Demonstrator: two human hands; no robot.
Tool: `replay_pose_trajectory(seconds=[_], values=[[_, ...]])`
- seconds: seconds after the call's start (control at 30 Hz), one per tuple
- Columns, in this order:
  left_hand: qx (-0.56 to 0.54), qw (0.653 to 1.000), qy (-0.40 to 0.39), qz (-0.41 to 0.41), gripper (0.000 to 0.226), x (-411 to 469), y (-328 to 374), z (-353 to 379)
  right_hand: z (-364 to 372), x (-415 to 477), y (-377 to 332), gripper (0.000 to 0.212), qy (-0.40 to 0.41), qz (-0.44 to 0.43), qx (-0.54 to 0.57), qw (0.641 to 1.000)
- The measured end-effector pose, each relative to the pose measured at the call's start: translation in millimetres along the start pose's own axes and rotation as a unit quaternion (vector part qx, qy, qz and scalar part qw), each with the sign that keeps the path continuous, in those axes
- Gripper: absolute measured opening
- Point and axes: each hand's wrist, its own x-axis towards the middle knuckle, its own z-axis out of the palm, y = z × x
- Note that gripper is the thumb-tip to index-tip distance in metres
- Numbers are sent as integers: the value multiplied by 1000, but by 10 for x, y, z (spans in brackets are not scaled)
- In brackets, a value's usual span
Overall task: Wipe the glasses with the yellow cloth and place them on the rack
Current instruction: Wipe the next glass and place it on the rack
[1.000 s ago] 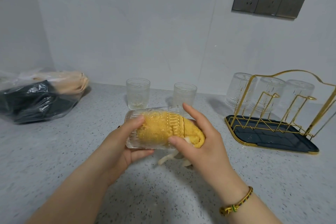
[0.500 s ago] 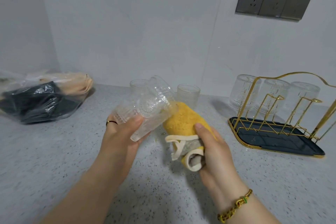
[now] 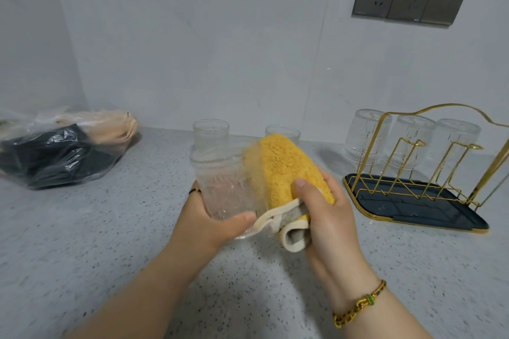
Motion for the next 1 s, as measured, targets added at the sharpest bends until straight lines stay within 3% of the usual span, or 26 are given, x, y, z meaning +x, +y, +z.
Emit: replay_pose_trajectory(seconds=[0.13,0.27,0.37,0.5,0.7,0.9,1.0], values=[[-97,993,46,57,42,37,37,-38,30,2,93,13,-21,93,11,995],[-70,992,66,81,47,24,-3,-37,106,-103,200,18,-132,155,-40,978],[-24,993,78,87,58,63,-29,-46,111,-132,182,20,-149,158,-75,973],[-14,990,103,90,51,99,-14,-81,64,-86,85,40,-99,135,-93,982],[2,993,46,105,50,-15,-4,6,-41,33,-8,38,-36,108,-32,993],[-22,994,71,83,49,29,-38,-2,72,-99,170,8,-168,134,-100,972],[-48,990,117,57,60,94,-75,-46,48,-98,108,11,-187,150,-129,962]])
